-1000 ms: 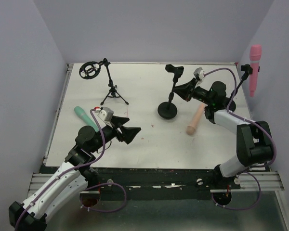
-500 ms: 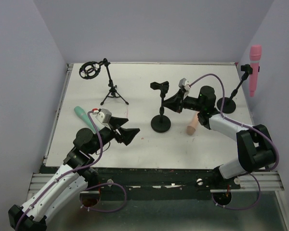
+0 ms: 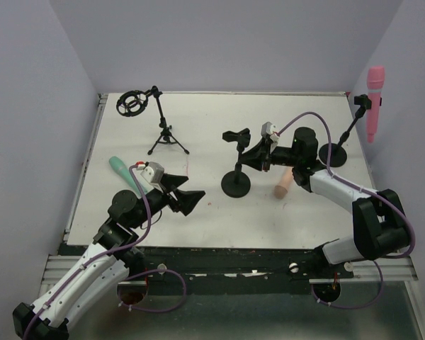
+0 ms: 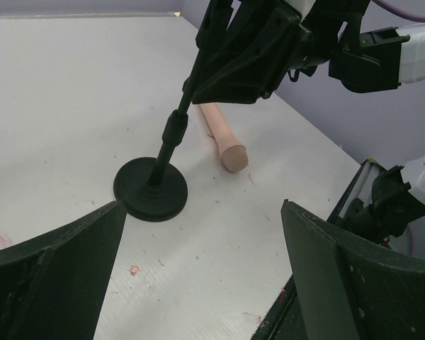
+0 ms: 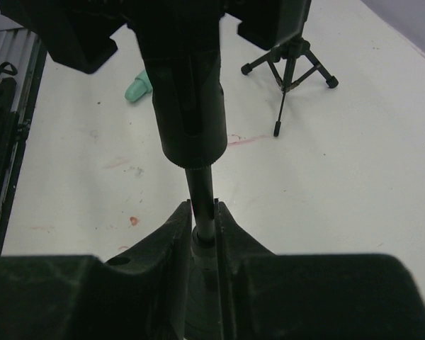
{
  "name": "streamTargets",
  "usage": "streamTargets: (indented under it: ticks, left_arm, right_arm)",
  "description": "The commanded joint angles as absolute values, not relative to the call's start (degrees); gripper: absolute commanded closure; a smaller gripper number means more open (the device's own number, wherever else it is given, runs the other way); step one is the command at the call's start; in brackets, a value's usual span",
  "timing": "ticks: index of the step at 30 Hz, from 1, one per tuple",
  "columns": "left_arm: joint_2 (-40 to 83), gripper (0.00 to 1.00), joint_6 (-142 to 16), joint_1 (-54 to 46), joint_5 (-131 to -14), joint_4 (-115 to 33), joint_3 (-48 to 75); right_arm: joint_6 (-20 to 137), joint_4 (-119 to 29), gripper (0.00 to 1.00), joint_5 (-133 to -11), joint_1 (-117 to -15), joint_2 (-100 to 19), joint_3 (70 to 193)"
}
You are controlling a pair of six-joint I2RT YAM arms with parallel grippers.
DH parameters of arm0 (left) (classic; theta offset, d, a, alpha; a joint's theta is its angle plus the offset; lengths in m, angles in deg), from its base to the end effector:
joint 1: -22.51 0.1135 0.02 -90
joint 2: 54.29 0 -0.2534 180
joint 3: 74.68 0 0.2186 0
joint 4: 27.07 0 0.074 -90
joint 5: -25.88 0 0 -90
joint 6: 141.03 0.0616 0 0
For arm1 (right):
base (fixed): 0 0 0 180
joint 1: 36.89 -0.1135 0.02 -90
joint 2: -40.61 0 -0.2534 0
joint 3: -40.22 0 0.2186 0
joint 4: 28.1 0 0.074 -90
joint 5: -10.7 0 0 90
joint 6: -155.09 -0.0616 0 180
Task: Attach the microphones to the stand
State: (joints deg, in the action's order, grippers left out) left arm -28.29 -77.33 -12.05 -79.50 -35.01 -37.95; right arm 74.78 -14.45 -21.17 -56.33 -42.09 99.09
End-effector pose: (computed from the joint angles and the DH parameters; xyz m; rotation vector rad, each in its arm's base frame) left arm 0.1062 -0.0930 0.2718 0.3421 1.5824 -1.0390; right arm 0.2585 0.1467 0.2577 -1.1241 1.3637 1.0014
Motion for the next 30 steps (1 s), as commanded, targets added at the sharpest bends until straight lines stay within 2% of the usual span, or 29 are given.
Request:
streamTargets:
  ticks: [1,11,17,21,30]
  left_arm:
    - [-29.24,0.01,-76.95,-11.85,-78.45,-35.18,-38.97]
    - [-31.61,0.01,-76.78,-11.85,-77.75,-36.41,-39.85]
    - [-32.40,0.01,-76.87,-11.85,-77.57,-35.97,-40.73]
    - [-32.76,0.01,-77.22,-11.85,-77.57,-35.62,-41.43]
    - [-34.07,0.01,-76.87,-11.85,-78.19,-36.05,-41.96]
  right_arm:
    - [76.95,-19.33,0.58,-20.06,-56.23,-41.04,101.59]
    - [89.68,-38.02,0.19,-12.34,-49.56,-38.06,106.68]
    - [104.86,-56.21,0.01,-11.09,-45.07,-36.30,109.58]
    - [118.49,-69.75,0.00,-14.16,-43.22,-36.03,110.99]
    - [145.84,-88.05,0.00,-22.06,-41.11,-38.40,112.83]
